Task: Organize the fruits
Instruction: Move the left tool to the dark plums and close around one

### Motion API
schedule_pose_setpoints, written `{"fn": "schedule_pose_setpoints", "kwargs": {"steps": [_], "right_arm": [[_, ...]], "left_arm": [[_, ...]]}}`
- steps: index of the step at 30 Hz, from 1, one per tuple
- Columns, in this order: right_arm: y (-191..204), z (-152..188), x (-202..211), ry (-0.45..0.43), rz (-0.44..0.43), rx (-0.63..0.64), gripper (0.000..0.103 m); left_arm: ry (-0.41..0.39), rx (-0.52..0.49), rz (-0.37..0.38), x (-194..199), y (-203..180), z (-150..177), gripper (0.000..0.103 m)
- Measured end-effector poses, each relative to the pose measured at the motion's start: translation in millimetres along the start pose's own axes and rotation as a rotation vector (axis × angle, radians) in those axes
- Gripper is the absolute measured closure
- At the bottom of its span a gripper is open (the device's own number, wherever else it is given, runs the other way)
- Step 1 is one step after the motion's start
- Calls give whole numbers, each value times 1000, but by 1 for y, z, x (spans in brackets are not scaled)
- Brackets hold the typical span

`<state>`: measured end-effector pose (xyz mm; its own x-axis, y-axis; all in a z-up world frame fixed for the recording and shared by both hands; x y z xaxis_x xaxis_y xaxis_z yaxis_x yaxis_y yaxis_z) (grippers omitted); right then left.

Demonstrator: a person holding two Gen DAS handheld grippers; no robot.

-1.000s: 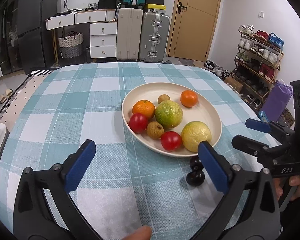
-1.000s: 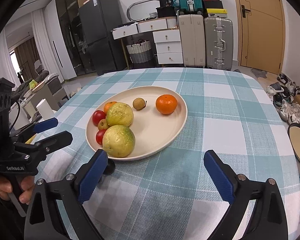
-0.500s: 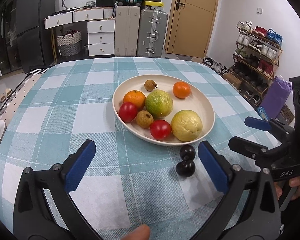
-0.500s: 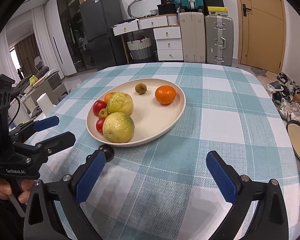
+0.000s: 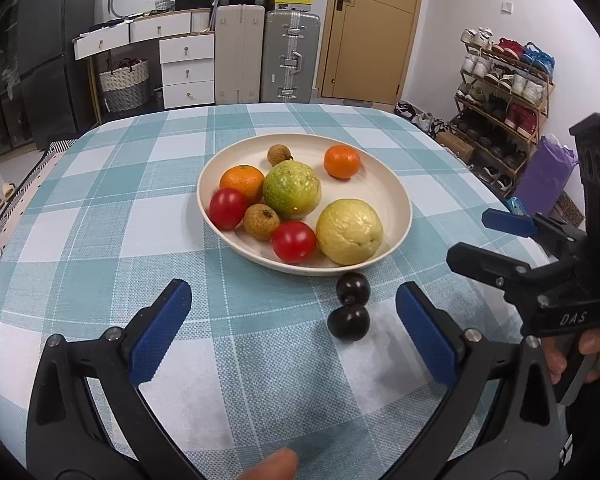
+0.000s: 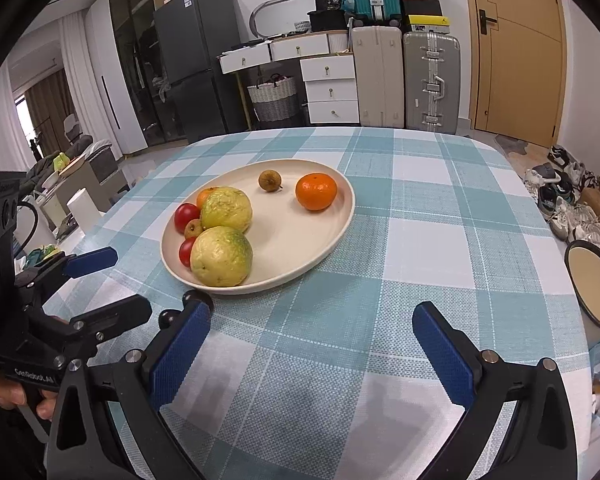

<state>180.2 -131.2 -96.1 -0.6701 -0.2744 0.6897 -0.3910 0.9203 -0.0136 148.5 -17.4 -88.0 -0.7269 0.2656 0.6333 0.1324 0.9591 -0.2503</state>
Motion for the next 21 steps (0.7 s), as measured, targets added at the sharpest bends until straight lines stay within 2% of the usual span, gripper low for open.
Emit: {"fn": "schedule_pose_setpoints", "kwargs": {"steps": [4, 9, 15, 21], "right_arm": [[-3, 0, -1, 3, 4, -5, 0], [-2, 1, -2, 8, 7, -3, 0], [-2, 3, -4, 13, 4, -3, 0], [-2, 4, -5, 23, 3, -2, 0]], "left_arm": [[24, -8, 28, -4, -5, 3, 5], [88, -15, 66, -15, -12, 12, 26], [154, -29, 89, -29, -18, 25, 40], [175, -55, 126, -32, -26, 30, 51]]}}
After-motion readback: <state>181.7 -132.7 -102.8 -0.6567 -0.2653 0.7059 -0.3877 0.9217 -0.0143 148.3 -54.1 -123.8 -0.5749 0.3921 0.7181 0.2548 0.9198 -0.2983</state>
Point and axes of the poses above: each gripper's, at about its wrist camera, not at the fingertips, and x roughly against the way its jaws point, y to its left, z to its underside, the point moved 10 cm from there along -x, roughly the way its jaws point, and after that the axes turned 12 degrees about z, right-handed, at the moved point
